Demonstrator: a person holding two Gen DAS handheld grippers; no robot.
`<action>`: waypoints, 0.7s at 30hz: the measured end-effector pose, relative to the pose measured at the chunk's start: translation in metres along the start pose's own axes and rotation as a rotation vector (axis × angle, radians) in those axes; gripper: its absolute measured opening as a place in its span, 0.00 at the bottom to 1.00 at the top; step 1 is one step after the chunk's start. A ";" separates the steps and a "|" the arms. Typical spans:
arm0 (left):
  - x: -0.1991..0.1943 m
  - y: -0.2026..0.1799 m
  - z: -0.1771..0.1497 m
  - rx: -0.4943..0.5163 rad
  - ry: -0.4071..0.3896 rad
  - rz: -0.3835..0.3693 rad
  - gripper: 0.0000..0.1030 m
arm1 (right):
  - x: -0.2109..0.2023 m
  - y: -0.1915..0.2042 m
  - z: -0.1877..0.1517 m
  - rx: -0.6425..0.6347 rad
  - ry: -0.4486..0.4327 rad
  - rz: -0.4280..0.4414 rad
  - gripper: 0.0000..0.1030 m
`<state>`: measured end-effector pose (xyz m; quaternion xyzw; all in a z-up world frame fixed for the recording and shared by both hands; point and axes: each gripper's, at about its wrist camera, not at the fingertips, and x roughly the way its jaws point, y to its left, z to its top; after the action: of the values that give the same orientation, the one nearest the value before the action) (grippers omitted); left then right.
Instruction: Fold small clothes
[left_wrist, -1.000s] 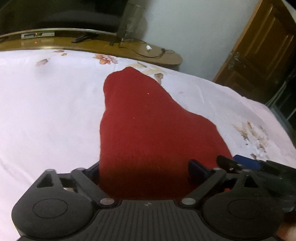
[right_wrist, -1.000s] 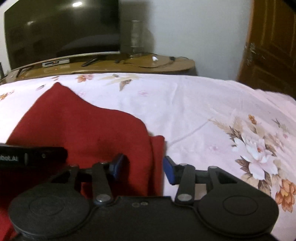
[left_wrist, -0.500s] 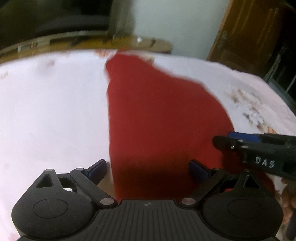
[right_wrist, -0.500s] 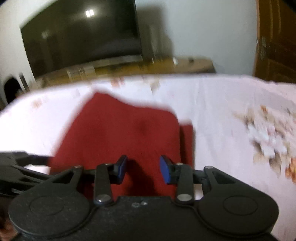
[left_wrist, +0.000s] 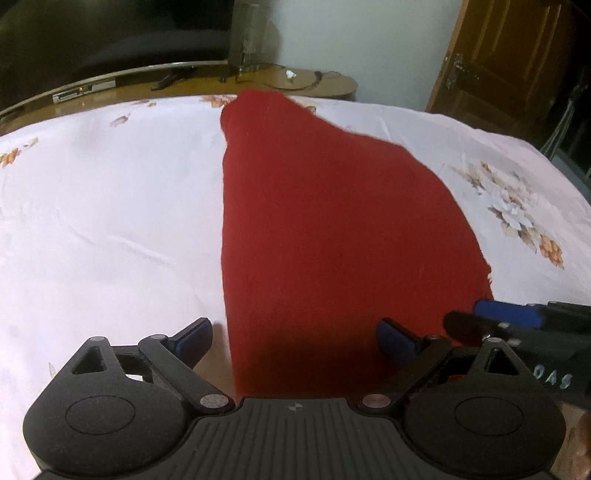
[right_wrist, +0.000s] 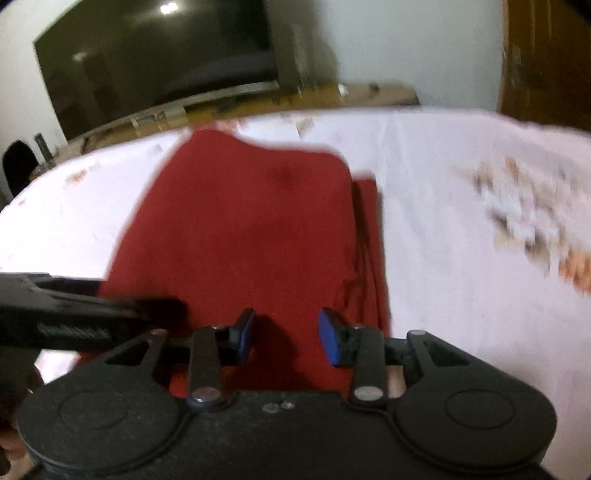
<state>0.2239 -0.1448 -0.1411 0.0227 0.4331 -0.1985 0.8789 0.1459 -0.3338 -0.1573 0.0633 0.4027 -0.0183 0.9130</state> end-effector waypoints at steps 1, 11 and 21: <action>-0.001 0.000 -0.001 0.002 0.000 0.001 0.92 | -0.001 -0.002 -0.001 0.019 -0.005 0.007 0.36; -0.027 0.004 0.008 0.029 -0.044 0.001 0.92 | -0.015 -0.001 -0.003 0.012 0.003 0.011 0.38; -0.007 0.019 0.070 0.032 -0.144 0.025 0.92 | -0.012 -0.004 0.058 0.032 -0.132 0.053 0.38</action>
<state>0.2791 -0.1399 -0.0945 0.0277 0.3655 -0.1954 0.9097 0.1806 -0.3457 -0.1102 0.0870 0.3393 -0.0048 0.9366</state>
